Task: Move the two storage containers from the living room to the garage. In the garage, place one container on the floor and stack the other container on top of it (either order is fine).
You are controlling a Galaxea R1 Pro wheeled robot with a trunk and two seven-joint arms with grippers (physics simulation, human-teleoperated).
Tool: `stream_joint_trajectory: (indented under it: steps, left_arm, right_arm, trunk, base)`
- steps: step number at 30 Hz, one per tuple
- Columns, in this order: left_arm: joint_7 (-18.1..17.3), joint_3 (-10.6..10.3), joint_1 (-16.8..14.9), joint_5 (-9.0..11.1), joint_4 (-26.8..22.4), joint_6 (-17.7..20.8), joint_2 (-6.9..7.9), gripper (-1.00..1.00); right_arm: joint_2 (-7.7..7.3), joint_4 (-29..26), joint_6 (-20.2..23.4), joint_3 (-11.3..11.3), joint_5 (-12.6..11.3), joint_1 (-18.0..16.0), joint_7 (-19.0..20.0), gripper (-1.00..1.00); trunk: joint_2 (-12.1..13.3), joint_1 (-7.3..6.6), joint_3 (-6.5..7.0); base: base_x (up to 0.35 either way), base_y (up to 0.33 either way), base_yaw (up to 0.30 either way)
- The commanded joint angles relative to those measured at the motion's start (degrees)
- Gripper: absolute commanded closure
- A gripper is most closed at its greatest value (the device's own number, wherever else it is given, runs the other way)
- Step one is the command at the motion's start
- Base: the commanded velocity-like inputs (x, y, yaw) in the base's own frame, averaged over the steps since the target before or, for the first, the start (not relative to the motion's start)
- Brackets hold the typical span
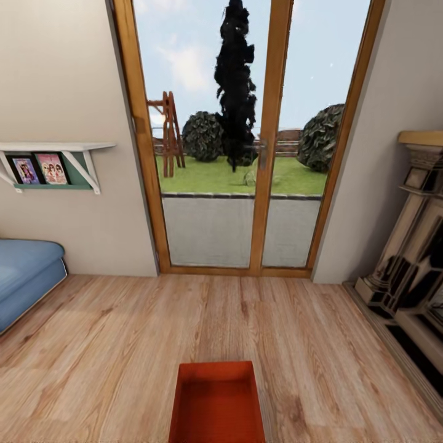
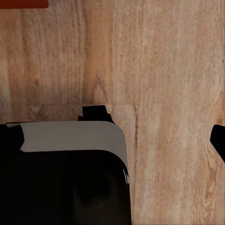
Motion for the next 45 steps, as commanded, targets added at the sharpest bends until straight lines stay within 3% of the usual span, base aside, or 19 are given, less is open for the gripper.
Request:
stream_joint_trajectory:
  steps: [1,45]
  left_arm:
    - [0.05,0.28,-0.04,0.32,0.05,-0.19,-0.02,-1.00]
    - [0.05,0.29,-0.04,0.32,0.05,-0.19,-0.02,-1.00]
  right_arm:
    - [0.04,0.18,-0.30,0.49,-0.50,-0.06,-0.04,-1.00]
    - [0.04,0.18,-0.29,0.51,-0.35,-0.06,-0.04,-1.00]
  trunk:
    - [-0.03,0.00,-0.15]
    - [-0.03,0.00,-4.12]
  base:
    - [0.000,0.000,0.000]
    - [0.000,0.000,0.000]
